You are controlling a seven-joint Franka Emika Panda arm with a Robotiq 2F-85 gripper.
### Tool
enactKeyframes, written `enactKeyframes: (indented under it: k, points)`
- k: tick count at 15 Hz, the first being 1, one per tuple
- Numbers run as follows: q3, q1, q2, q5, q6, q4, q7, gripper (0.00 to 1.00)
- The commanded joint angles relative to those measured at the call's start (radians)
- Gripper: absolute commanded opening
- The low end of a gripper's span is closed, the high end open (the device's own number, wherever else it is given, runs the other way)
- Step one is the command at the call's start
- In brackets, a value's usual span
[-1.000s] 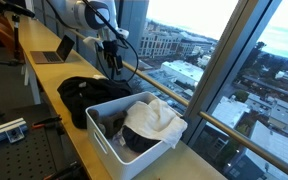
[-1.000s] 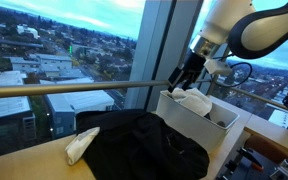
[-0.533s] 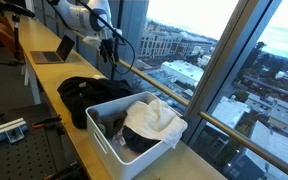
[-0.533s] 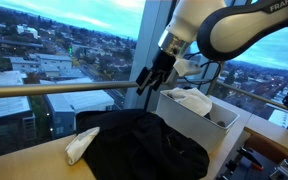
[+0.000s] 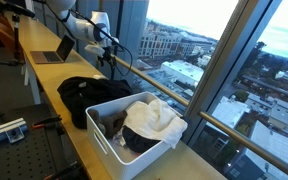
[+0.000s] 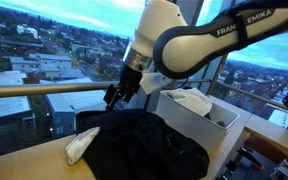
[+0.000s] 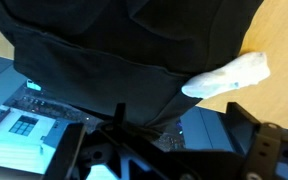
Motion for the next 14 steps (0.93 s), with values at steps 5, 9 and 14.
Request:
enactKeyframes:
  k: [5,9,14]
  points:
    - [0.046,0.054,0.321,0.059,-0.147,0.431,-0.158,1.00]
    - [0.089,0.084,0.441,0.076,-0.220,0.581,-0.184,1.00]
    - [0.103,0.108,0.542,0.079,-0.287,0.699,-0.199,1.00]
